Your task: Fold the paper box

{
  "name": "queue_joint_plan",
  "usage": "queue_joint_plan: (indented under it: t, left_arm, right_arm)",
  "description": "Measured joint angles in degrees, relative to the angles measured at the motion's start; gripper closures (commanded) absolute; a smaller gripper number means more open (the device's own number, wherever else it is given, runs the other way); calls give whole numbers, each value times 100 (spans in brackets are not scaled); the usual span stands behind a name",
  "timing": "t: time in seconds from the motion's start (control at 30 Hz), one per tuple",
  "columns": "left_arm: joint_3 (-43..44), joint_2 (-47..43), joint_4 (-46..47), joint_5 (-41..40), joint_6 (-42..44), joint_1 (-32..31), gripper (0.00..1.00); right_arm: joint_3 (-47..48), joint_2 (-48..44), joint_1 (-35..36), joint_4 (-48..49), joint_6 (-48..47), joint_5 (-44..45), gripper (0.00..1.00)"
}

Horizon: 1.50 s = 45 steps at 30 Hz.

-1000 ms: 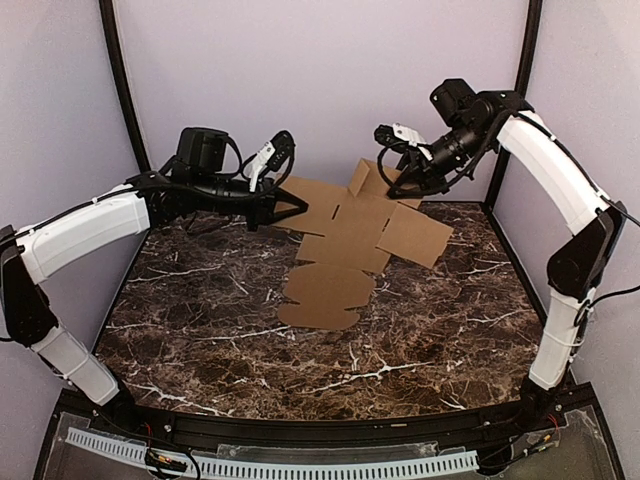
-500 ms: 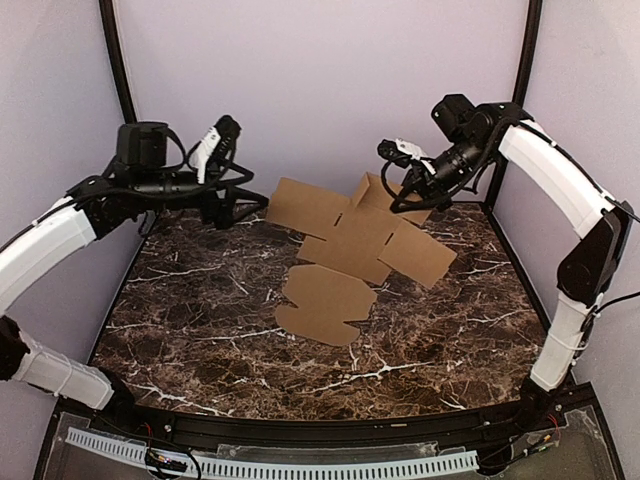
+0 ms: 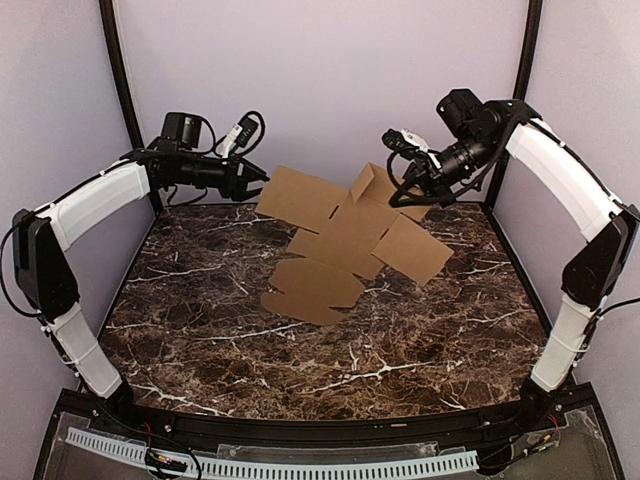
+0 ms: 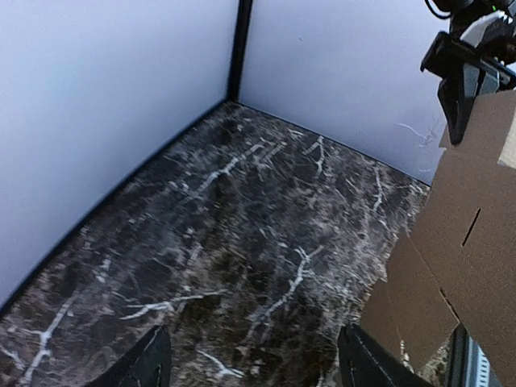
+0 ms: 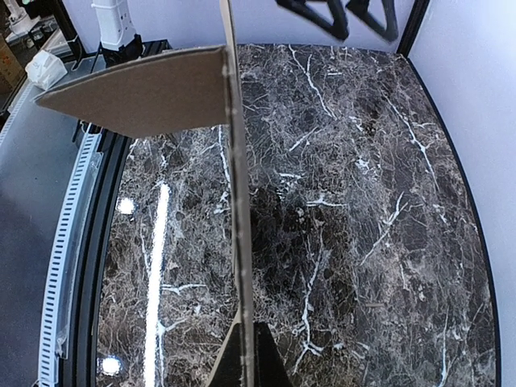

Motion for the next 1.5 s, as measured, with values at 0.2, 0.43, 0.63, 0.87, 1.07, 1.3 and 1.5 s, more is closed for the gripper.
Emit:
queue_joint_plan:
  t: [0.2, 0.43, 0.63, 0.87, 1.07, 1.3, 1.5]
  left_arm:
    - [249, 518, -577, 627, 85, -664, 27]
    - [398, 348, -671, 866, 205, -1228, 26]
    - [382, 345, -686, 601, 262, -1440, 23]
    - [0, 225, -350, 404, -2, -1740, 20]
    - [-280, -114, -267, 138, -328, -1674, 19]
    - [-837, -846, -35, 264, -656, -1314, 18]
    - [-1119, -850, 413, 487, -1130, -1130, 19]
  right_arm:
    - [170, 114, 0, 149, 289, -68, 100]
    - [175, 278, 0, 337, 629, -61, 100]
    - [175, 374, -28, 411, 876, -90, 100]
    - [92, 372, -59, 573, 1027, -74, 100]
    - [-223, 219, -66, 715, 1021, -70, 100]
    - [-507, -33, -92, 811, 988, -35, 100]
    - [-573, -48, -92, 835, 984, 2, 100]
